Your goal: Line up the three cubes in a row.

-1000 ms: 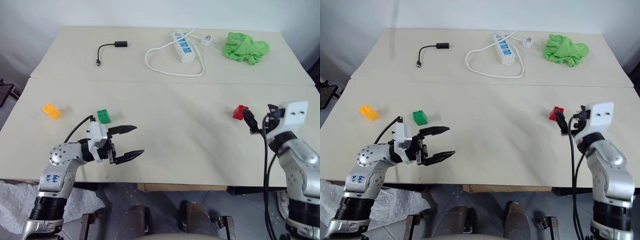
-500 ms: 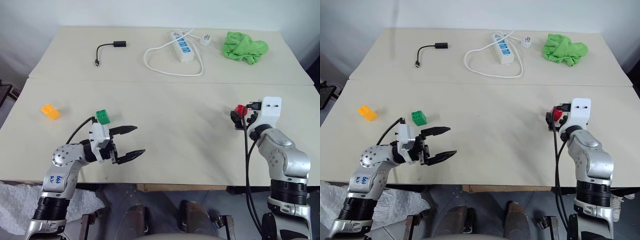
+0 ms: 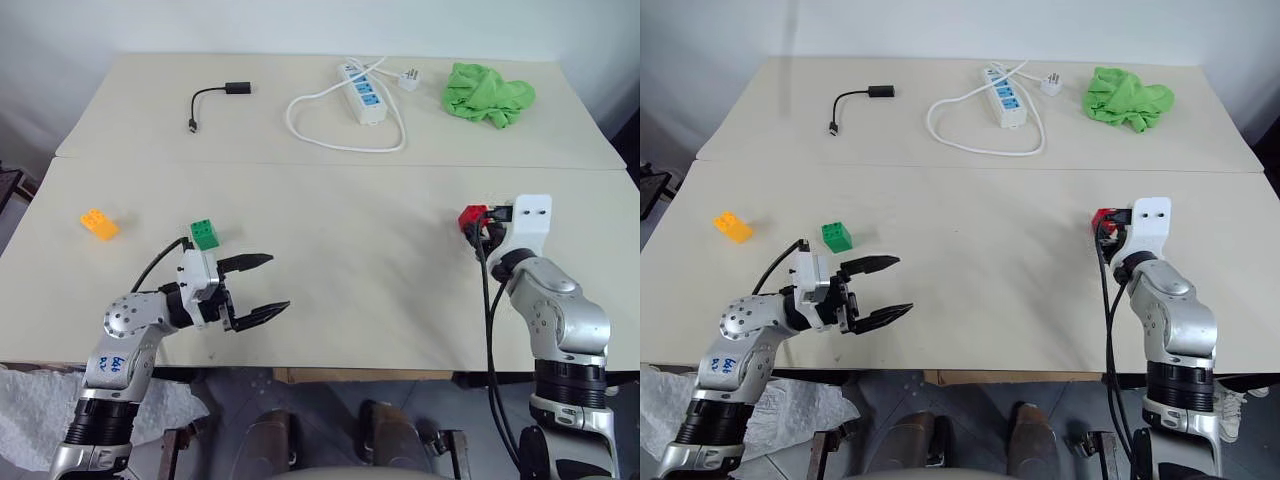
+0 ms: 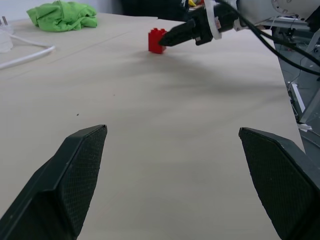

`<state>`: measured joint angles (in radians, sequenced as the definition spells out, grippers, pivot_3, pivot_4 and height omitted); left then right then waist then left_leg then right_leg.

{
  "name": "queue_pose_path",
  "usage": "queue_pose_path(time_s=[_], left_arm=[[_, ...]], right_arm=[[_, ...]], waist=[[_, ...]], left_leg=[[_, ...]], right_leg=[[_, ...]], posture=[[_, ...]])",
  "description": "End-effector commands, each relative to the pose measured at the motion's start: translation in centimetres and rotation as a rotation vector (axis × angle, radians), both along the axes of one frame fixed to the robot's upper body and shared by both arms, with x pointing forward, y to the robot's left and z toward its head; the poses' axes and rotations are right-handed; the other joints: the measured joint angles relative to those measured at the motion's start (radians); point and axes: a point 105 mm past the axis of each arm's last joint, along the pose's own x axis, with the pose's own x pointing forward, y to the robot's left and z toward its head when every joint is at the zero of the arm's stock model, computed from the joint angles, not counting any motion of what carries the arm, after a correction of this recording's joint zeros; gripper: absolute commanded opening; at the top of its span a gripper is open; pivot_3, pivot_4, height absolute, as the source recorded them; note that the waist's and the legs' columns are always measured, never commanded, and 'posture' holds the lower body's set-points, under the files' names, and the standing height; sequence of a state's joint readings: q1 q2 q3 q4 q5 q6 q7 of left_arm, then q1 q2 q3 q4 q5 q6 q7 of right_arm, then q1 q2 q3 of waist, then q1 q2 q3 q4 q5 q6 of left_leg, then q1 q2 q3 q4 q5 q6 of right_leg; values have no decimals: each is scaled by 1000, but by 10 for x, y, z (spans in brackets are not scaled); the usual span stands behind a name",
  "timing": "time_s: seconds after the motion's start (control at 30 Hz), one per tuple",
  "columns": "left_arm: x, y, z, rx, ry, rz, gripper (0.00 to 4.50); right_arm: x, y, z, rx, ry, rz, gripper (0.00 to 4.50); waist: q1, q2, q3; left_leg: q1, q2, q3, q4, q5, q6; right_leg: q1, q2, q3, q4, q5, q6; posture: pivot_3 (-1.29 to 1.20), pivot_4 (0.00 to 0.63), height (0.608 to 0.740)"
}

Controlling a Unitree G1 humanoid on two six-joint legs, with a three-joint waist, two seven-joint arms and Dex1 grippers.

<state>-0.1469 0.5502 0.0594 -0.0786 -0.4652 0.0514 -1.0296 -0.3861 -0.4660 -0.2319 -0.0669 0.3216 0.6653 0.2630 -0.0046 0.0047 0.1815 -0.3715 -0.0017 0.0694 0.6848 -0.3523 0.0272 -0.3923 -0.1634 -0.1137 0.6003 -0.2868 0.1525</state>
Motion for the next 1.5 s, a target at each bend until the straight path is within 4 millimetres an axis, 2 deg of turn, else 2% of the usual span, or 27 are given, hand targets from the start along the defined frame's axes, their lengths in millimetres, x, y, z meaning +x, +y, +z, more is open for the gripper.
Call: queue_pose_path(time_s=[0.03, 0.1, 0.13, 0.2, 0.27, 0.33, 0.43, 0.6, 0.7, 0.83, 1.0, 1.07, 1.17, 1.27, 1.4, 1.5], left_arm=[[-4, 3, 10, 4, -55, 12, 4500], [-4, 4, 10, 4, -54, 18, 4500], [-4, 5, 10, 4, -52, 23, 4500], [-6, 7, 10, 2, -49, 33, 4500], [-7, 8, 10, 1, -46, 35, 4500], [-8, 9, 11, -9, -40, 38, 4500], [-9, 10, 17, -22, -45, 35, 4500], [-14, 14, 20, -16, -30, 21, 4500], [-14, 25, 22, 14, -45, 50, 4500], [-14, 37, 23, 24, -54, 108, 4500], [-20, 63, 20, 5, -61, 276, 4500], [-26, 80, 16, 4, -57, 371, 4500], [-38, 113, 3, 5, -36, 546, 4500], [-52, 151, -10, -19, -22, 767, 4500], [-76, 200, -17, -104, -36, 1084, 4500], [-86, 204, -23, -115, -26, 1124, 4500]], right_arm=[[-8, 43, 31, -77, -138, 414, 1442], [-16, 62, 36, -124, -184, 623, 1442], [-25, 76, 37, -166, -203, 800, 1442], [-39, 91, 29, -244, -179, 1063, 1442], [-38, 92, 15, -336, -116, 1196, 1442], [-30, 92, 6, -364, -51, 1286, 1442], [-19, 92, 2, -363, -15, 1356, 1442], [-12, 80, -7, -427, 25, 1381, 1442], [-7, 68, -11, -407, 76, 1344, 1442], [-2, 64, -9, -428, 40, 1314, 2745], [-6, 56, 12, -393, -103, 1288, 4400], [-15, 50, 17, -399, -146, 1294, 4472], [-38, 49, 30, -288, -251, 1315, 4472], [-62, 50, 31, -188, -294, 1328, 4472], [-78, 59, 31, -57, -330, 1252, 4472], [-83, 63, 31, -23, -350, 1213, 4472]], waist=[[0, 0, 0], [0, 0, 0], [0, 0, 0], [-2, 0, 0], [-2, 0, 0], [-4, -1, 0], [-6, -1, 1], [-5, -1, 1], [-13, -1, 1], [-23, -1, 1], [-27, 0, 1], [-25, 0, 1], [-20, -1, 1], [-18, -1, 1], [-14, -1, 1], [-6, -1, 1]], left_leg=[[0, 0, 0, 0, 0, 0], [0, 0, 0, 0, 0, 0], [0, 0, 0, 0, 0, 0], [0, 0, 0, 0, 0, 0], [0, 0, 0, 0, 0, 0], [1, 0, 0, 0, 0, 0], [0, 1, -1, 0, 0, 1], [0, 3, -3, 0, 0, 0], [0, 2, -3, 0, 0, 1], [0, 4, -5, 0, 0, 0], [0, 5, -5, 0, 0, 0], [0, 5, -5, 0, 0, 0], [0, 5, -5, -1, 0, 0], [1, 5, -6, -1, -1, 0], [3, 6, -6, 0, -1, 0], [3, 6, -6, 0, -2, -1]], right_leg=[[0, 0, 0, 0, 0, 0], [0, 0, 0, -1, 0, 0], [0, 0, 0, -1, 0, 0], [0, 1, 0, -2, 0, 0], [1, 1, -1, -3, 0, 0], [2, 1, -1, -3, 0, 1], [2, 1, -2, -4, 1, 1], [2, 0, -3, -4, 1, 1], [3, 0, -4, -5, 1, 1], [5, 0, -5, -5, 1, 1], [4, 0, -5, -6, 1, 1], [4, 0, -5, -6, 0, 1], [5, 0, -6, -7, 0, 1], [6, -1, -7, -8, 0, 1], [8, -1, -7, -8, 1, 1], [8, -2, -7, -8, 1, 1]], posture=[[0, 150, 740], [0, 150, 740], [0, 150, 740], [0, 150, 740], [0, 150, 740], [0, 150, 740], [0, 150, 740], [0, 150, 740], [0, 150, 740], [0, 150, 740], [0, 150, 740], [0, 150, 740], [0, 150, 740], [0, 150, 740], [0, 150, 740], [0, 150, 740]])
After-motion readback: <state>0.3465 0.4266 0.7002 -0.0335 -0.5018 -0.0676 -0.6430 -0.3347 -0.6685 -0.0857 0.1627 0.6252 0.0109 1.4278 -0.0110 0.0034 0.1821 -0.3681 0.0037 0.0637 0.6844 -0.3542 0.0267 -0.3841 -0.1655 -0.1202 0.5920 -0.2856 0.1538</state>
